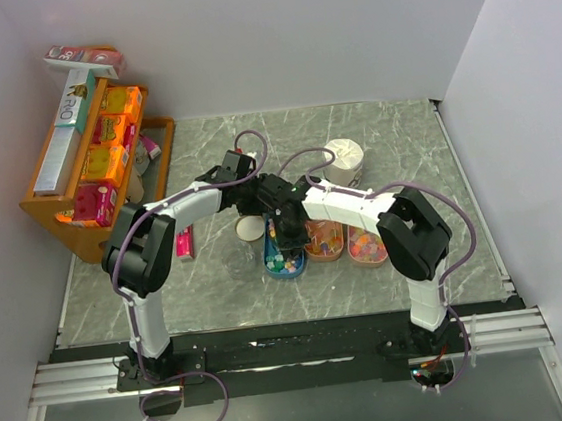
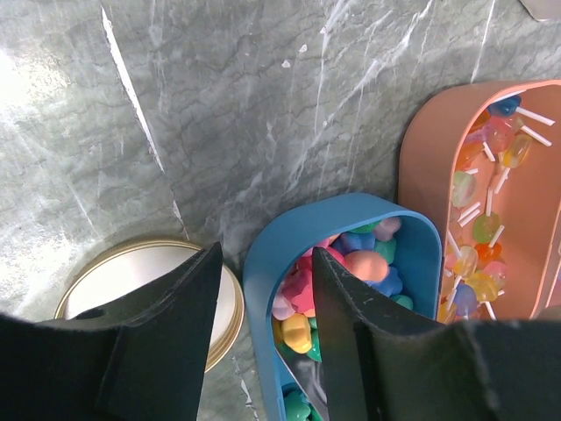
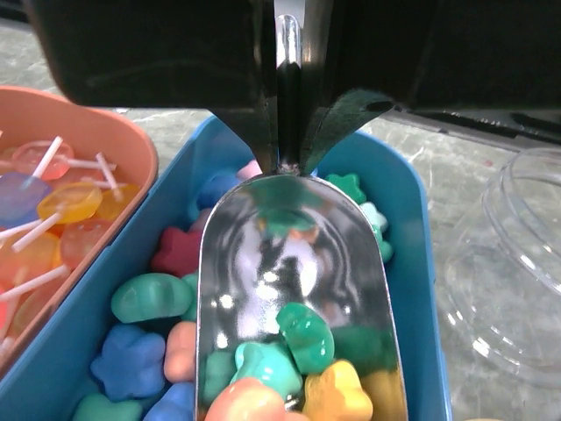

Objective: Pack the candies
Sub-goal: Scoop the fake candies from the storage box.

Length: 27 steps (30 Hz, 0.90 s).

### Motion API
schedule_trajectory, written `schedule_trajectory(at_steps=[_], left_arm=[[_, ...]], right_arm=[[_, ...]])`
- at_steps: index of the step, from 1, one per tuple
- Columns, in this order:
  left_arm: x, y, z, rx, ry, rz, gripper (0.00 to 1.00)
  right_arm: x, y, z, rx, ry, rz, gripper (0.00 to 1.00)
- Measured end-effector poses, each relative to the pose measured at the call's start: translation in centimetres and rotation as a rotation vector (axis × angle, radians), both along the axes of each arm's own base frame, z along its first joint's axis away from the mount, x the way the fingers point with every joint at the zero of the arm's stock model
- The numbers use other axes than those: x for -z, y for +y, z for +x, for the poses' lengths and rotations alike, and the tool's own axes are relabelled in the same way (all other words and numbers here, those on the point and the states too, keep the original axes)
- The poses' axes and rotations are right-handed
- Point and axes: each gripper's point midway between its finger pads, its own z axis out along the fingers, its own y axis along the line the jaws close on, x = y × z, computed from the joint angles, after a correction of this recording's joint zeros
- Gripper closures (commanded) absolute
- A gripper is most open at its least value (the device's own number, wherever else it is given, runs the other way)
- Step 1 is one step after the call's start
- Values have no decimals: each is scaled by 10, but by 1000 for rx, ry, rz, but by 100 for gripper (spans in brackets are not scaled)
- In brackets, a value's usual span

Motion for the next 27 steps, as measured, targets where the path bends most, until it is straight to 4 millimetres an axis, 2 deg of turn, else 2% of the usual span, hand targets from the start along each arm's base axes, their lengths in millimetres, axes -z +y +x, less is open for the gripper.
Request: schedule_trajectory(at_steps=[11, 19, 27], left_arm=[[0, 0, 0, -11, 7, -6, 49], [0, 0, 1, -19, 7, -3, 44], [0, 0, 1, -19, 6, -3, 44]], right_arm=[[6, -5, 7, -26, -69, -12, 100], [8, -9, 4, -64, -144, -51, 100], [8, -14, -2, -83, -182, -107, 100]])
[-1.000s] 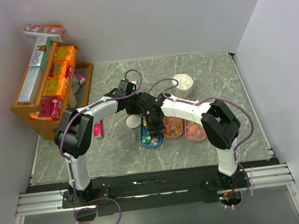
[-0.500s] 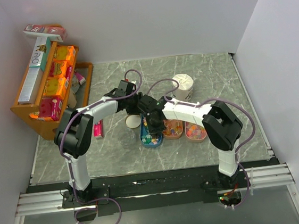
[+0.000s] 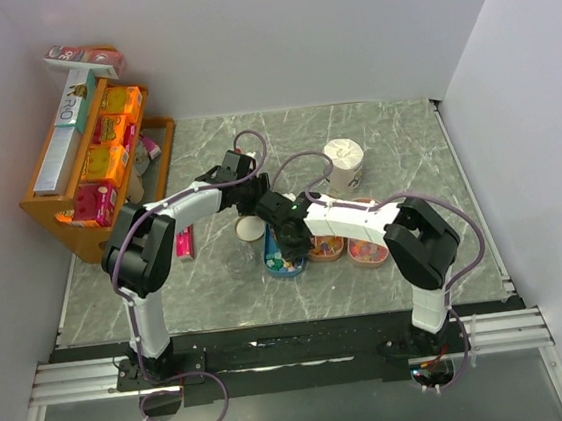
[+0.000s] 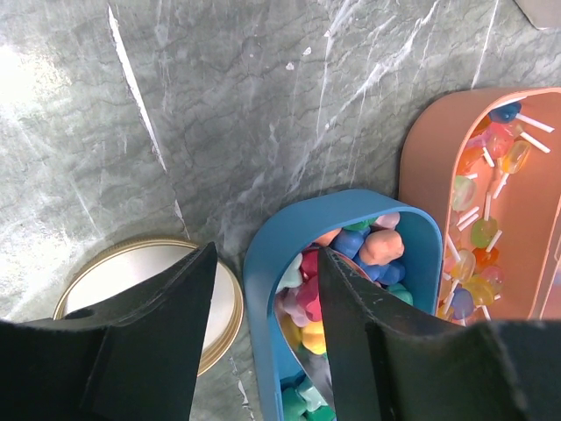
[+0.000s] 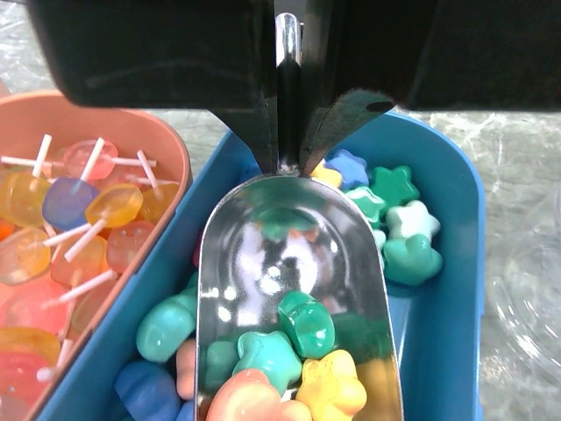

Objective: Pack the candies
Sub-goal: Scoop the fake candies from the storage box.

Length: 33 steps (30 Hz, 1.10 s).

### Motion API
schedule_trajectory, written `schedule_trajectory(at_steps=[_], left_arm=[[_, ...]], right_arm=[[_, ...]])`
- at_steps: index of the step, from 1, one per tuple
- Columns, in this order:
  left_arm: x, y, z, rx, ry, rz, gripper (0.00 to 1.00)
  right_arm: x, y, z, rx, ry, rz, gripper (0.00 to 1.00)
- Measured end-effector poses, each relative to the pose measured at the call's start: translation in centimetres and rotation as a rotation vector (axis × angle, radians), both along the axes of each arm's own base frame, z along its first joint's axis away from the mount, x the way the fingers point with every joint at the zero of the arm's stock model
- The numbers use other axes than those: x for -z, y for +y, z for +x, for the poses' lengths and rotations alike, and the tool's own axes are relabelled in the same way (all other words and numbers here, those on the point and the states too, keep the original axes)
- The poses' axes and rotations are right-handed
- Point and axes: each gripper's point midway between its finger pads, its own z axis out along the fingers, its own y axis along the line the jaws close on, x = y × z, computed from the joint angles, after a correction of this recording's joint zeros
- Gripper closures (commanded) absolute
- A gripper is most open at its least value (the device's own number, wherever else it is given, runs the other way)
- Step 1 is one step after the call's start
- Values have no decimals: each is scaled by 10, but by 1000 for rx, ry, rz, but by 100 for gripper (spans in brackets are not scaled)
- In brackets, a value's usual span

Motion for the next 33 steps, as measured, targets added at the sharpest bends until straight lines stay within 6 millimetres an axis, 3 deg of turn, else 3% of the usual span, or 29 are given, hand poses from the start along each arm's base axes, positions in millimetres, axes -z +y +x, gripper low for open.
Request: schedule_trajectory(at_steps=[8, 19, 33], left_arm=[[0, 2, -4, 0, 3, 1, 43], [-25, 0, -1, -1, -56, -35, 40], [-32, 0, 1, -3, -74, -44, 34]], right_arm=[[-10, -12, -14, -5, -20, -33, 100], [-37, -29, -31, -17, -37, -27, 100], [-36, -34, -73, -142, -39, -42, 100]])
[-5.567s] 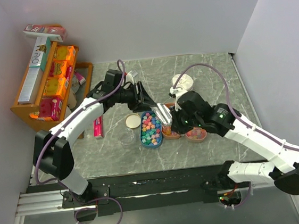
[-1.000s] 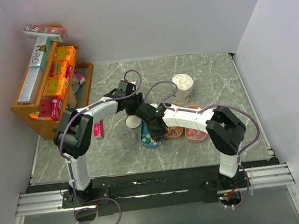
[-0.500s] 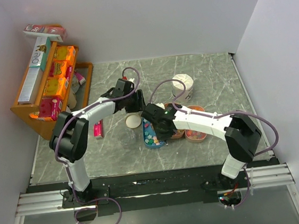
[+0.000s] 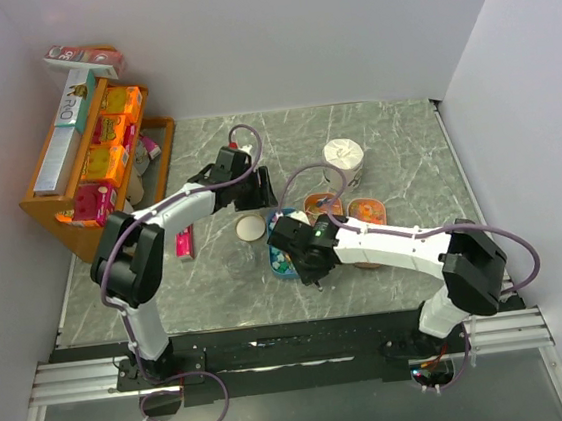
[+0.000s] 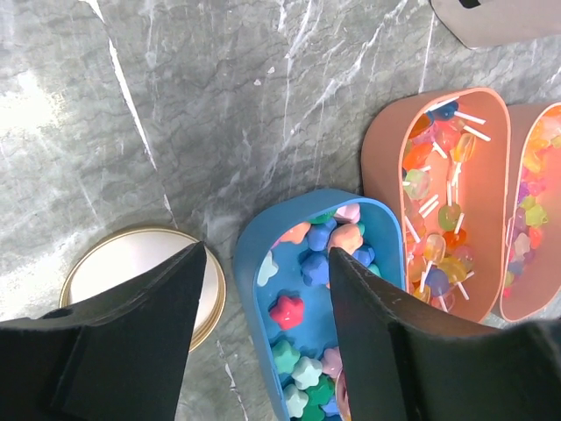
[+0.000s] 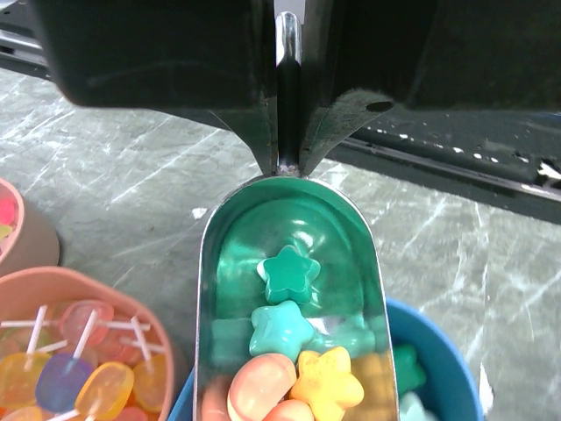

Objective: Pack the candies
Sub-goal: Scoop the fake candies from the storage box.

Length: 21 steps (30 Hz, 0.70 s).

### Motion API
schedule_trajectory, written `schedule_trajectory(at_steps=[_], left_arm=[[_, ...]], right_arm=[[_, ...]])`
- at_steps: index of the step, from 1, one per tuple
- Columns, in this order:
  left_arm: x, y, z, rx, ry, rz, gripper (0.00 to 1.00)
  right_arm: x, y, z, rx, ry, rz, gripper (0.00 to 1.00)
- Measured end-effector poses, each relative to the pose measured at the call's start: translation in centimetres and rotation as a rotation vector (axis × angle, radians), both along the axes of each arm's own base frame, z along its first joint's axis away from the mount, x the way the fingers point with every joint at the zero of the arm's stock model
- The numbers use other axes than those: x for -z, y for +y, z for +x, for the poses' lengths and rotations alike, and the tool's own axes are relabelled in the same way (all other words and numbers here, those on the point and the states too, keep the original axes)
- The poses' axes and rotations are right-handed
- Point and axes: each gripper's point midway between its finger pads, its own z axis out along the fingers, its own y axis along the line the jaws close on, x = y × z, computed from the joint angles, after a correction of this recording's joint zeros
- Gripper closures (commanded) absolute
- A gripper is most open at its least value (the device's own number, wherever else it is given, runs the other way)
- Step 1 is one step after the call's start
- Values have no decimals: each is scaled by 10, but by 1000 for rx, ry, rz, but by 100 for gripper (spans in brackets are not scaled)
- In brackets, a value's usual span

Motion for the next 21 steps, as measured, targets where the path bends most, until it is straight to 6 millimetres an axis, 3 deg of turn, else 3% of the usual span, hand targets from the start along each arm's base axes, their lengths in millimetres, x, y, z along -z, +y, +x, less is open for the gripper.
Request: schedule_trajectory(at_steps=[13, 21], left_arm=[[-13, 18, -2, -66, 11, 8, 28], [-31, 91, -1, -251, 31, -46, 28]], right_arm=[[-5, -6, -13, -40, -42, 19, 100], [-21, -8, -17, -71, -106, 90, 100]])
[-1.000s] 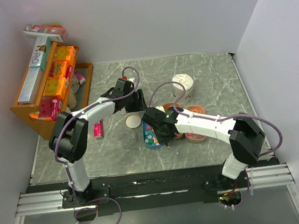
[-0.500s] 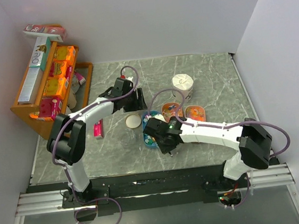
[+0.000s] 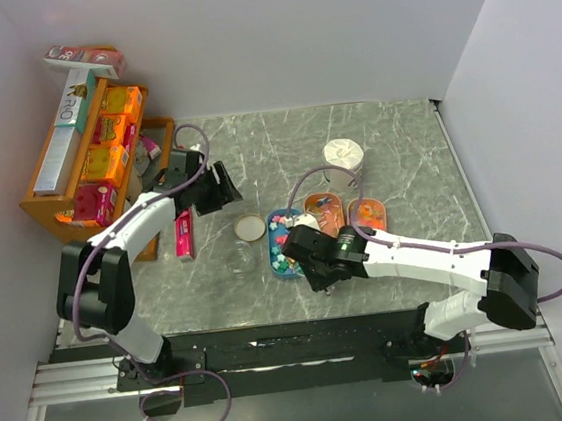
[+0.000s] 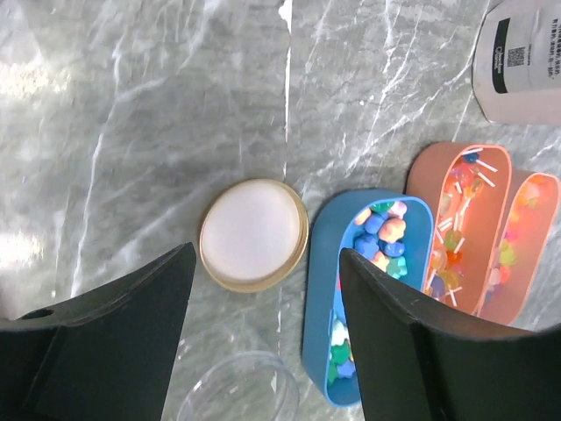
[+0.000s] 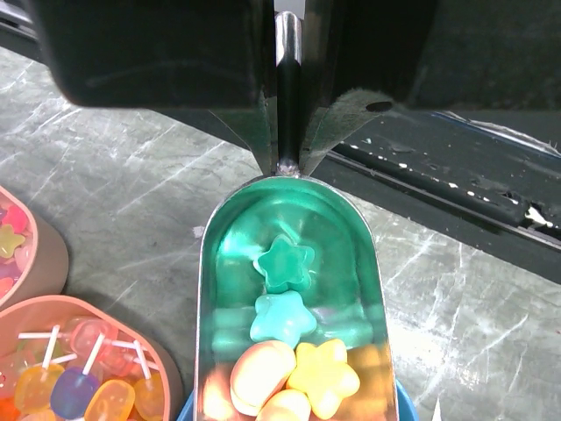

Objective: Pack the candies
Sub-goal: Scoop the fake candies from the storage box.

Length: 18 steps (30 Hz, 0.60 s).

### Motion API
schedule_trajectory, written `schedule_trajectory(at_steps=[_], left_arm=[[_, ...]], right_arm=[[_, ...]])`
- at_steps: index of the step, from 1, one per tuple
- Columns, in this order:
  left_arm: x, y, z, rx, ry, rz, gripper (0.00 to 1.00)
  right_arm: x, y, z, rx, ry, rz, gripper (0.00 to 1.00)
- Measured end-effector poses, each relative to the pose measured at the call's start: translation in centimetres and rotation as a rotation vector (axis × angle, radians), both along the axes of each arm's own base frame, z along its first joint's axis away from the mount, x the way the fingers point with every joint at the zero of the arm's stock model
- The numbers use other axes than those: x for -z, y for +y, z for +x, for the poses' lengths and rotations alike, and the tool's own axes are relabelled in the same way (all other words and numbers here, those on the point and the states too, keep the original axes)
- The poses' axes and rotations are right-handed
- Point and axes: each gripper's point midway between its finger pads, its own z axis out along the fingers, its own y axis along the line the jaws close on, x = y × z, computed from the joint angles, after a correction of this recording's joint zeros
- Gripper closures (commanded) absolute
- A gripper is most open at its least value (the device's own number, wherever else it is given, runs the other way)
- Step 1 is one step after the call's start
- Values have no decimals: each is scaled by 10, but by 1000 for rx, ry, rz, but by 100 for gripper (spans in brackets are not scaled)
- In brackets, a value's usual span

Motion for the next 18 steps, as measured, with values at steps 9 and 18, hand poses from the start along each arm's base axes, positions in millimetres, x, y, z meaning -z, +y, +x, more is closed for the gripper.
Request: schedule_trajectory(at_steps=[9, 18], left_arm=[[12, 12, -25, -31, 59, -1, 27], [9, 20, -27, -51, 90, 8, 27]], right_arm=[[-19, -7, 1, 38, -42, 45, 100], [-53, -17, 6, 62, -144, 136, 100]])
